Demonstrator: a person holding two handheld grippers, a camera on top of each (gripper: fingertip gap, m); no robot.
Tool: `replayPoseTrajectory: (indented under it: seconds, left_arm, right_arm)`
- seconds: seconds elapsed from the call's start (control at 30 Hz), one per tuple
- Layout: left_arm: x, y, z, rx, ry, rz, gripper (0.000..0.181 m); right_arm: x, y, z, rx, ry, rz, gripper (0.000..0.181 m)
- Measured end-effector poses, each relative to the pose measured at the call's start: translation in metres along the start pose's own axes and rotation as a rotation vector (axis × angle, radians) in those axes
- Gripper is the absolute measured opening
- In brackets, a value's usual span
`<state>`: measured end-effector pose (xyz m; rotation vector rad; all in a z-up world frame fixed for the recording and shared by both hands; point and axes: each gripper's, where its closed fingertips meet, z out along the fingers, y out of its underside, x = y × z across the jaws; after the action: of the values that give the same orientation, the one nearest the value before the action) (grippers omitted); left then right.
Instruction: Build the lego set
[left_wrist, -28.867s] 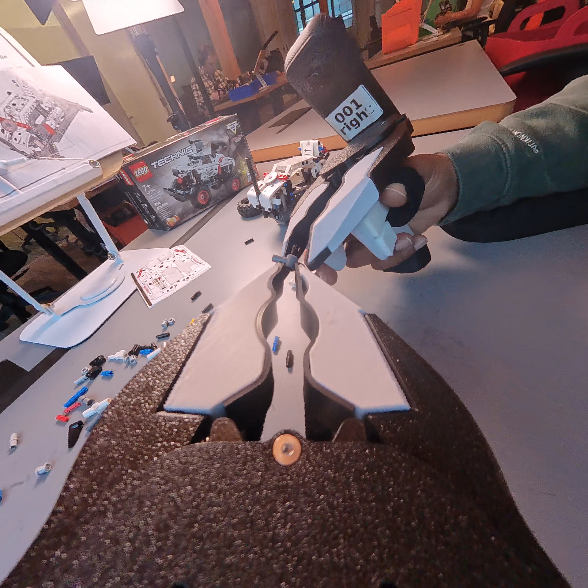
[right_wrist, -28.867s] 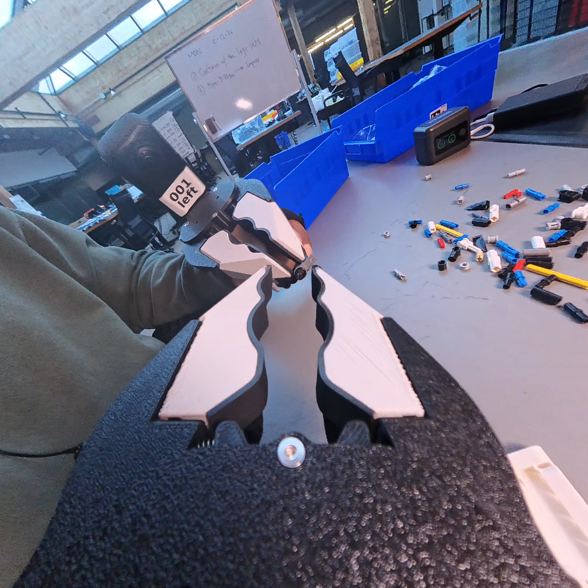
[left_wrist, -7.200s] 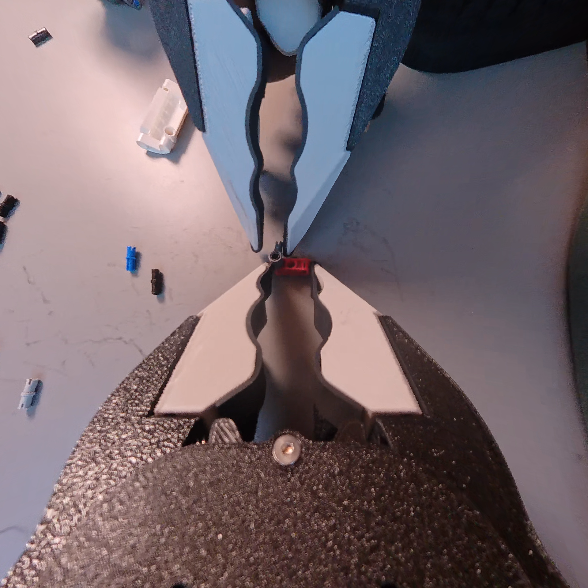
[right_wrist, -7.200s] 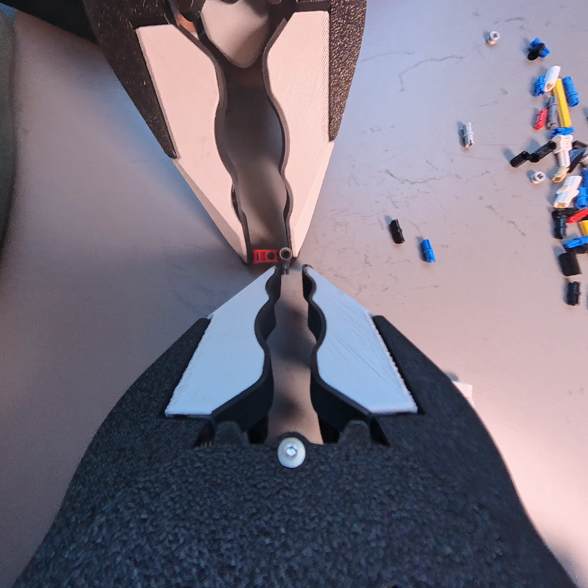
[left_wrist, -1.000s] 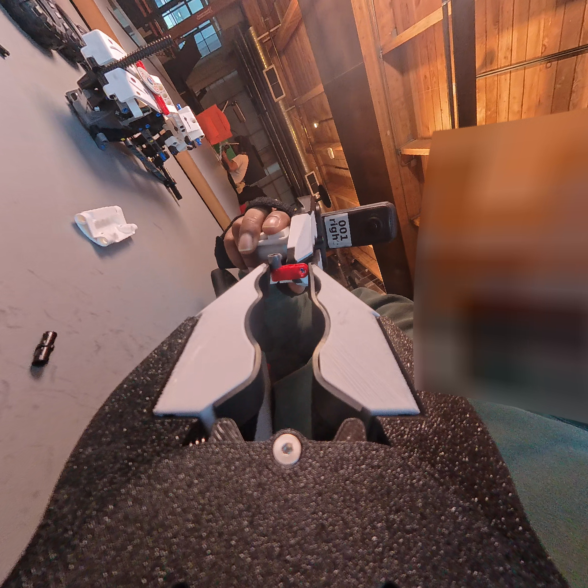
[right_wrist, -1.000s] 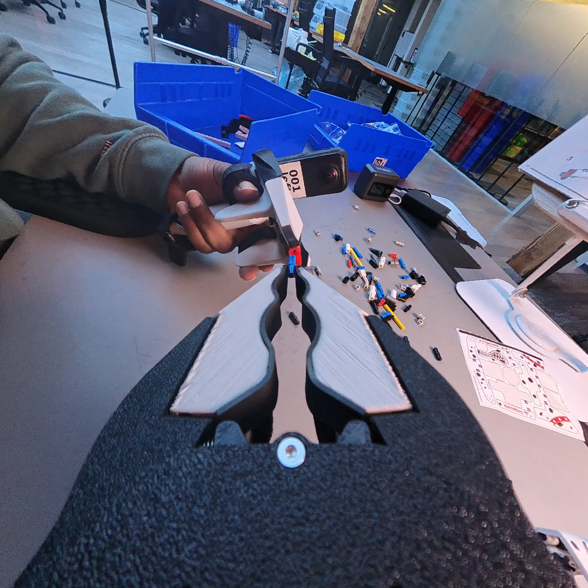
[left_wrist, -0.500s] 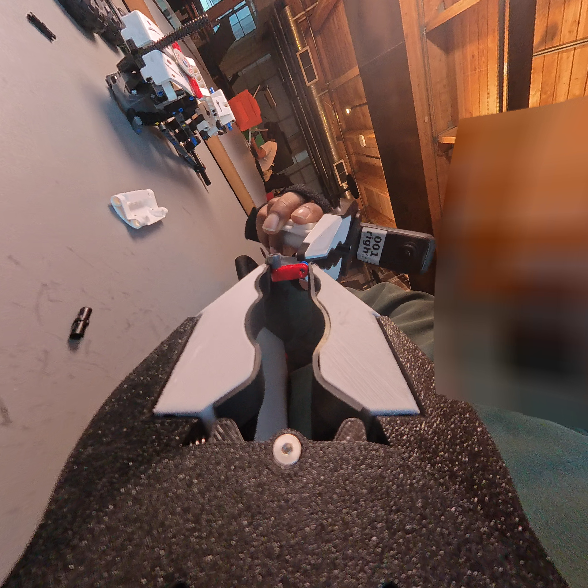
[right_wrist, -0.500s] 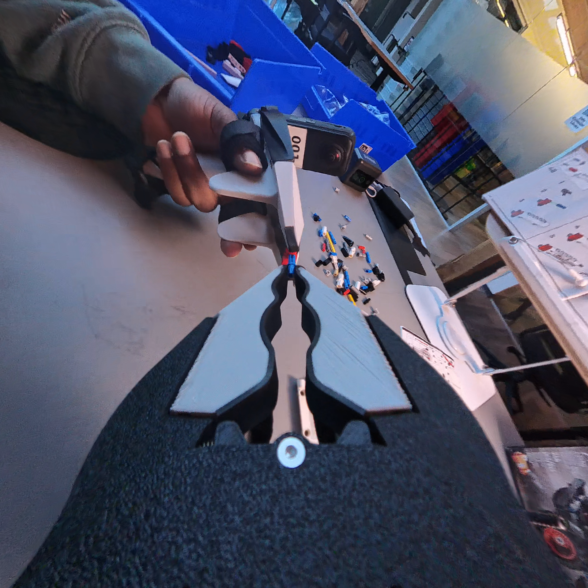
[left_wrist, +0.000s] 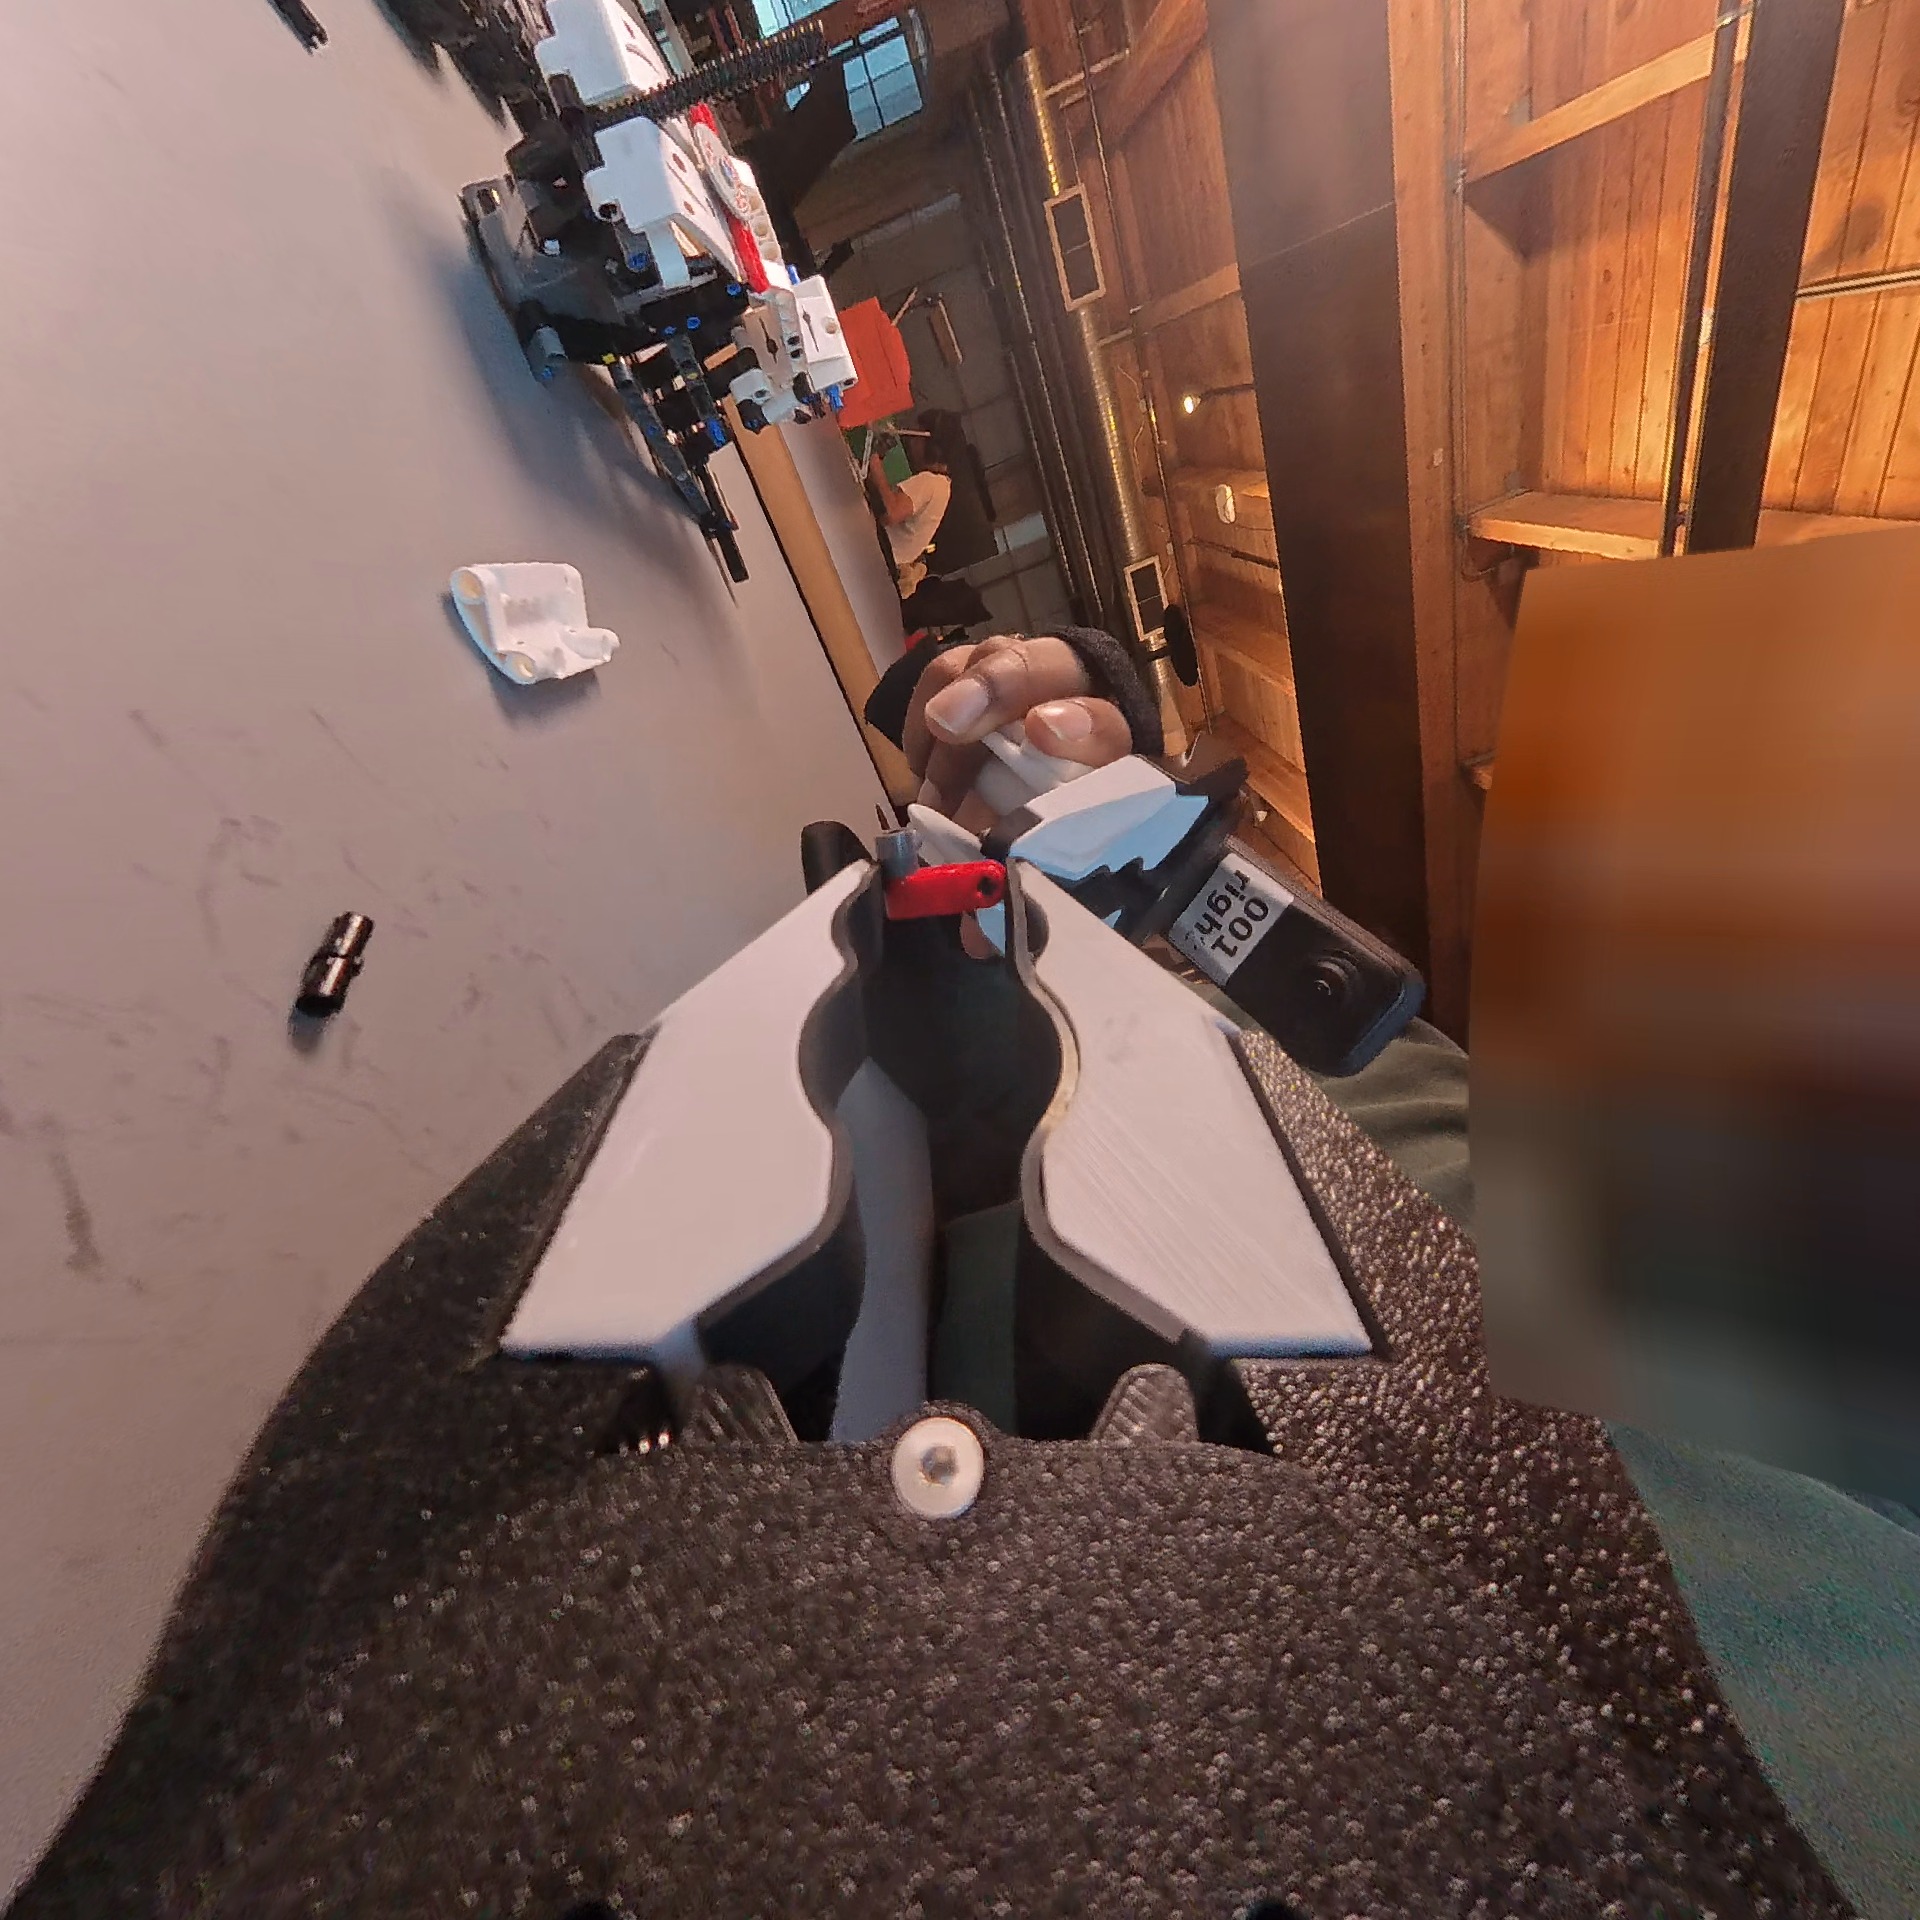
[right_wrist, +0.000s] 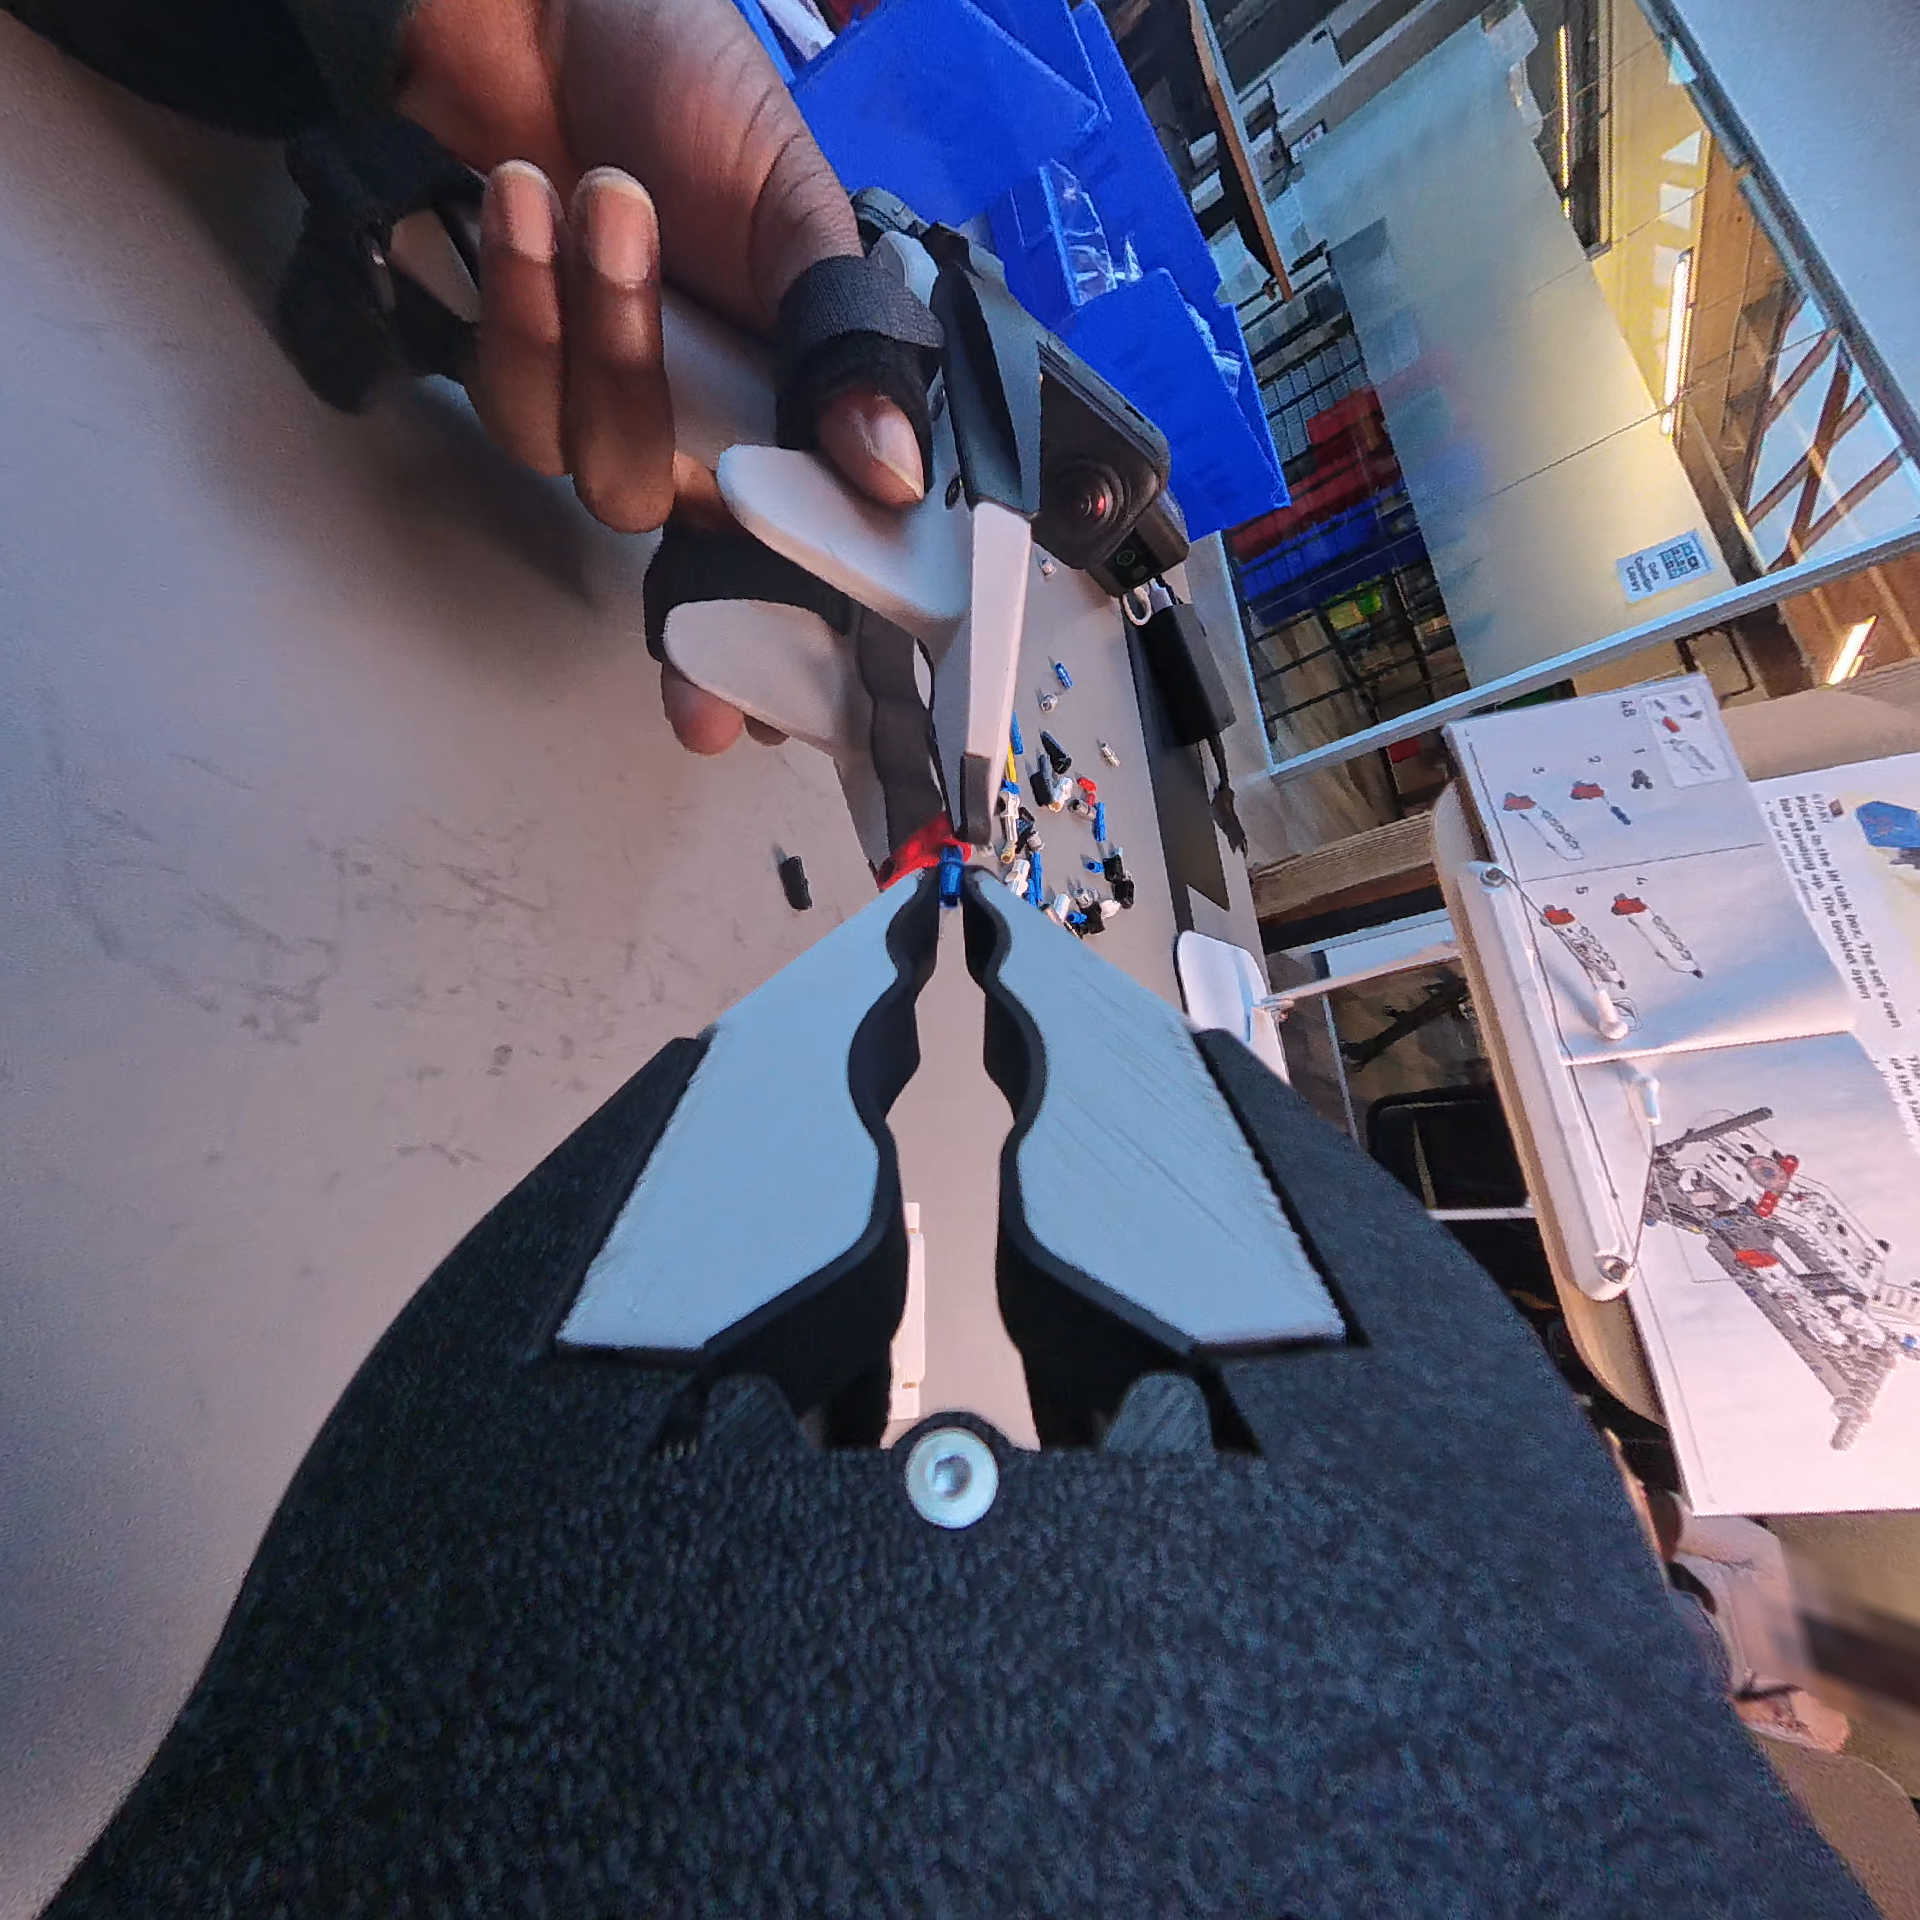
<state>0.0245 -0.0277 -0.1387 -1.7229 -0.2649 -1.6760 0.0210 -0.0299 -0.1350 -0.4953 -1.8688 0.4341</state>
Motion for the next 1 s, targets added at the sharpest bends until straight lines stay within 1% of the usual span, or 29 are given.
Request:
replayPoseTrajectory:
  seconds: [0.03,0.17,0.53,0.7,0.83,0.93,1.0]
  left_arm:
    - [-0.001,-0.001,0.0,0.006,-0.005,-0.001,0.023]
    - [-0.002,0.0,-0.001,0.017,-0.001,-0.006,0.022]
    - [-0.003,-0.003,-0.002,0.042,-0.019,0.028,0.023]
    - [-0.005,-0.007,-0.004,0.055,-0.053,0.067,0.023]
    - [0.014,-0.013,-0.004,0.076,0.032,0.1,0.023]
    - [0.023,-0.011,-0.003,0.082,0.071,0.121,0.024]
    - [0.033,-0.013,-0.006,0.105,0.108,0.152,0.031]
  right_arm:
    - [0.0,0.001,0.001,-0.009,0.009,-0.015,0.004]
    - [-0.001,0.0,0.004,0.017,0.012,0.019,0.004]
    - [0.0,-0.001,0.008,0.089,-0.022,0.22,0.003]
    - [0.002,0.002,0.013,0.115,-0.036,0.333,0.003]
    - [0.014,-0.01,0.007,0.189,-0.012,0.424,0.004]
    - [0.018,-0.016,0.001,0.247,-0.033,0.494,0.004]
    - [0.021,-0.019,-0.004,0.289,-0.045,0.538,0.004]
